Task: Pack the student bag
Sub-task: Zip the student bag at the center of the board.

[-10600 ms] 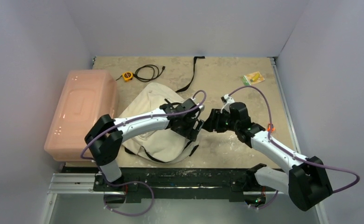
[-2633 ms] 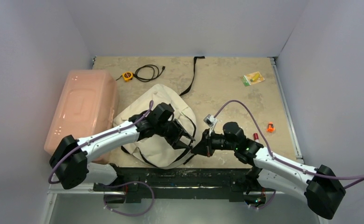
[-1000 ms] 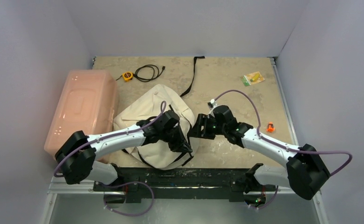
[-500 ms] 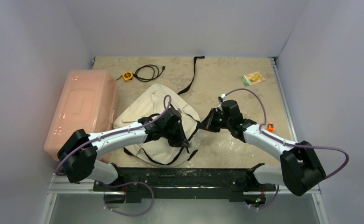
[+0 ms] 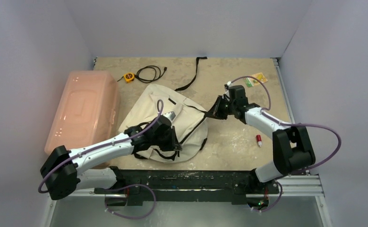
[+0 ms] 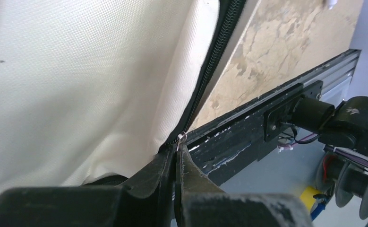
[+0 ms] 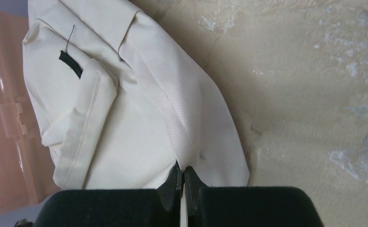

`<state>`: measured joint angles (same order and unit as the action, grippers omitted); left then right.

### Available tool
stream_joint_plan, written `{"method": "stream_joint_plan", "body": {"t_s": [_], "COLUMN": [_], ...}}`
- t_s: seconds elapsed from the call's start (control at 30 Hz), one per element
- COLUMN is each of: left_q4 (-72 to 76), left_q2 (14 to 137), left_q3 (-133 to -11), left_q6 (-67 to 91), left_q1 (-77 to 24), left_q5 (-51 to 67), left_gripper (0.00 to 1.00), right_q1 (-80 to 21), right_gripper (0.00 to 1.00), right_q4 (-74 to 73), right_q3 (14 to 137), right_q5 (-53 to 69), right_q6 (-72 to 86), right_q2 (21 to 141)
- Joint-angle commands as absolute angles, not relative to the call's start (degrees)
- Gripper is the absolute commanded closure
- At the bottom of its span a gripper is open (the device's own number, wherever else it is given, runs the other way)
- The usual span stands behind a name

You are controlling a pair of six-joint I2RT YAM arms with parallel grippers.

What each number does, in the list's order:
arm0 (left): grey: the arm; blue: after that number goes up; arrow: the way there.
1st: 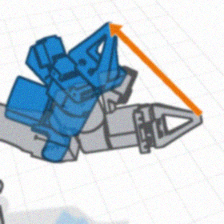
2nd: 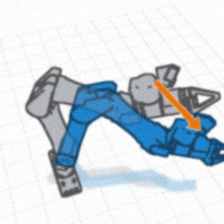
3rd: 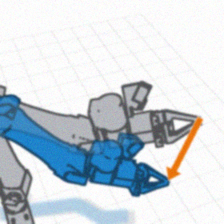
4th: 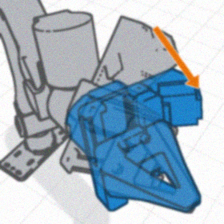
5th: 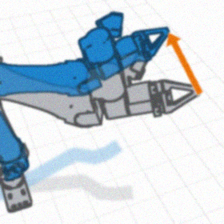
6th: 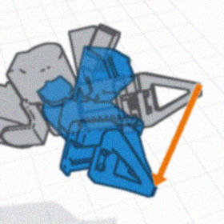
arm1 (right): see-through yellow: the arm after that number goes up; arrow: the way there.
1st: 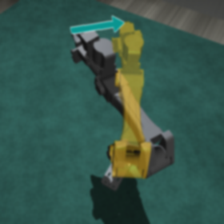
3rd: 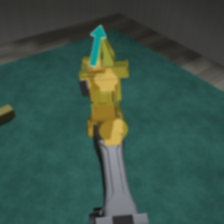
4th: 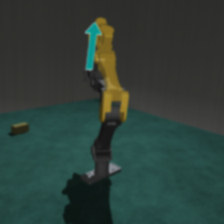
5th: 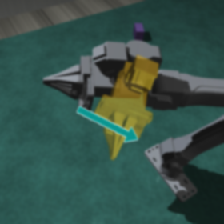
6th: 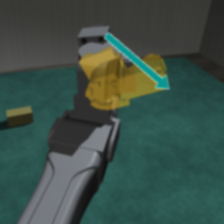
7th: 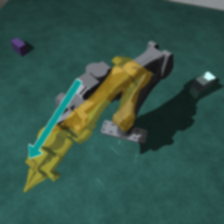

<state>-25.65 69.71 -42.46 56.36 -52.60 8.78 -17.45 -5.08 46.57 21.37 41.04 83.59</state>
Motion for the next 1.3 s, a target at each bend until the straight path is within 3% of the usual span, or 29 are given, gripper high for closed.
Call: {"method": "stream_joint_plan", "body": {"t_s": [0.0,0.13,0.23,0.27,0.3,0.33,0.43,0.57,0.77,0.97,1.03,1.07,1.1,1.13,1.17,1.27], "left_q4": [-42.6,-37.6,-33.5,-31.3,-29.4,-28.0,-26.3,-24.9,-28.1,-29.0,-30.0,-30.8,-32.0,-33.6,-35.3,-39.8], "left_q2": [63.6,62.4,63.5,63.9,64.5,65.8,70.8,76.8,78.9,79.8,80.0,80.2,80.4,80.6,80.6,79.4], "left_q3": [-36.8,-35.2,-35.5,-35.8,-37.0,-38.4,-44.2,-49.4,-52.6,-53.5,-54.1,-54.4,-54.9,-55.2,-55.3,-54.1], "left_q6": [52.0,52.5,52.8,53.0,53.0,52.8,51.1,49.8,47.9,47.6,47.0,46.6,46.1,45.6,45.1,44.2], "left_q1": [-53.6,-53.7,-53.6,-53.7,-53.6,-53.7,-54.4,-56.3,-58.8,-59.4,-59.6,-59.6,-59.6,-59.6,-59.6,-59.5], "left_q5": [14.3,16.9,21.2,22.0,22.7,23.6,25.7,28.5,25.9,24.7,23.6,22.9,21.9,20.8,19.6,16.0], "left_gripper": [1.00,1.00,1.00,1.00,1.00,1.00,1.00,1.00,1.00,1.00,1.00,1.00,1.00,1.00,1.00,1.00], "right_q1": [-10.1,-10.2,-10.1,-10.4,-11.1,-12.4,-17.8,-23.8,-36.4,-40.8,-41.8,-41.9,-41.8,-41.1,-40.0,-31.9], "right_gripper": [1.00,1.00,1.00,0.94,0.71,0.55,0.35,0.27,0.25,0.30,0.36,0.47,0.68,0.94,1.00,1.00], "right_q4": [-1.0,-3.5,-13.3,-14.1,-14.8,-15.8,-19.7,-16.9,-4.1,3.9,6.2,7.5,7.8,6.3,3.6,-1.5], "right_q3": [58.1,61.8,69.2,69.2,68.3,67.0,62.6,50.9,35.5,32.8,32.0,31.5,31.4,31.5,32.0,33.1], "right_q5": [4.4,2.2,2.4,5.1,7.2,8.0,7.8,11.7,12.7,12.5,11.6,11.6,11.6,9.7,6.7,5.7], "right_q6": [29.6,24.2,20.2,20.7,22.1,23.5,26.6,34.5,51.7,57.7,59.5,60.1,60.4,59.6,58.3,52.0], "right_q2": [89.7,92.1,96.2,95.9,93.9,92.0,85.0,73.9,64.3,68.1,69.4,70.0,70.3,70.2,69.7,69.5]}}
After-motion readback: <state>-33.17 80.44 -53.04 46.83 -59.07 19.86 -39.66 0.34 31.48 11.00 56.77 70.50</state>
